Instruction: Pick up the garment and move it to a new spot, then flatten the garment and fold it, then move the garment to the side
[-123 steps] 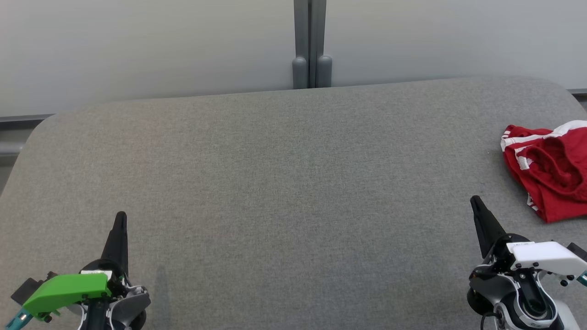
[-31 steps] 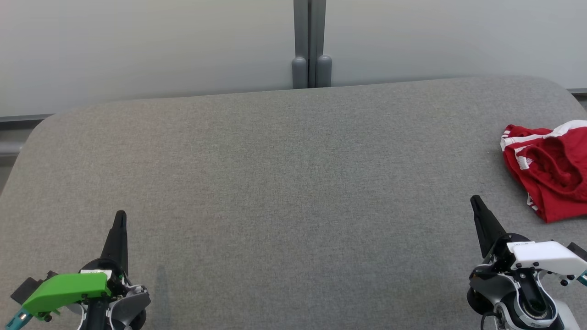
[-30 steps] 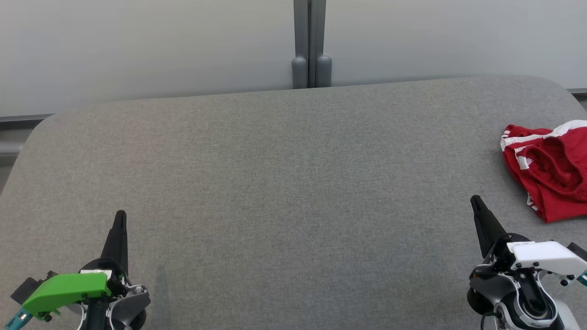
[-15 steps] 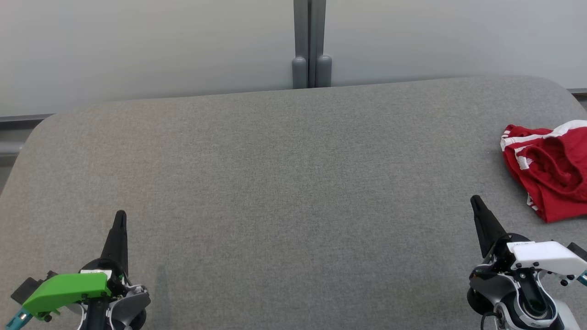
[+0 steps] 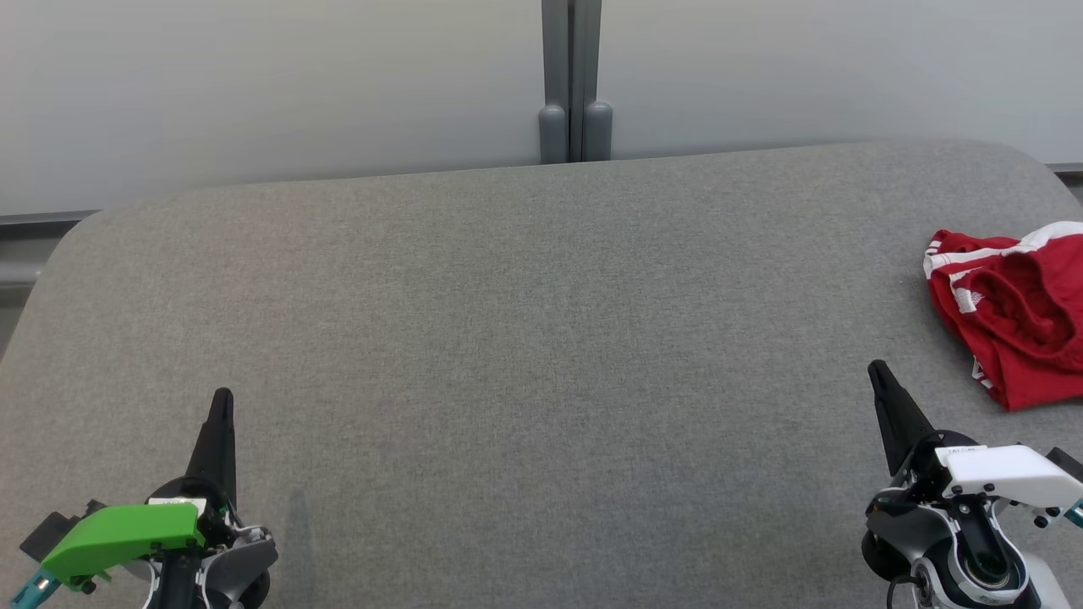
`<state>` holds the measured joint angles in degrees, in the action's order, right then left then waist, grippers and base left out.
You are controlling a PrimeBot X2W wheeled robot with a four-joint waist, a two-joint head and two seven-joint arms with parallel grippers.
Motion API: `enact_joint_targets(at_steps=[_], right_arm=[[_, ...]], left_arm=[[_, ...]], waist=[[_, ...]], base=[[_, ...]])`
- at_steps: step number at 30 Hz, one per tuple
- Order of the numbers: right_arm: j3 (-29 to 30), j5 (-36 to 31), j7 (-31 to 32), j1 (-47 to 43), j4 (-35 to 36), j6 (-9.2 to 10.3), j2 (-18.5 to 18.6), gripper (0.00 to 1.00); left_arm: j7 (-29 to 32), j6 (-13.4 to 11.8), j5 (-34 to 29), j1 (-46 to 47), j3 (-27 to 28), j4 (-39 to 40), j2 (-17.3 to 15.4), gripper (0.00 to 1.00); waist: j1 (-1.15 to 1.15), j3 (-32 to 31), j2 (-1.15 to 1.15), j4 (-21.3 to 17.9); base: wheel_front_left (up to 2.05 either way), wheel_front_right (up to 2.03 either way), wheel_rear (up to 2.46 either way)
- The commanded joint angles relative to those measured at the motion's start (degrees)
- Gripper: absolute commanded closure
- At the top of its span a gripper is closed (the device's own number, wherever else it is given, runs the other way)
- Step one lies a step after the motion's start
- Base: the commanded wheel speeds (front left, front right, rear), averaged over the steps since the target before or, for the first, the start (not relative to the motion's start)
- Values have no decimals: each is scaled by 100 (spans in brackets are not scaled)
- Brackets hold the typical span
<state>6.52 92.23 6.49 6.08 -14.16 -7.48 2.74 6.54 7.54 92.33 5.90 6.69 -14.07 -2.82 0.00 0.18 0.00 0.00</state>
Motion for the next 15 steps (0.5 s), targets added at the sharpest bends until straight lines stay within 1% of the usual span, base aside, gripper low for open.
enact_joint_targets(at_steps=[1, 15], right_arm=[[8, 37, 21, 32, 27, -2, 26, 100], [8, 37, 21, 32, 27, -2, 26, 100]], left_arm=[[18, 9, 16, 64, 7, 12, -2, 100], [18, 9, 17, 64, 6, 11, -2, 100]], waist=[[0, 0, 0, 0], [0, 0, 0, 0]], base=[[0, 0, 0], [0, 0, 0]])
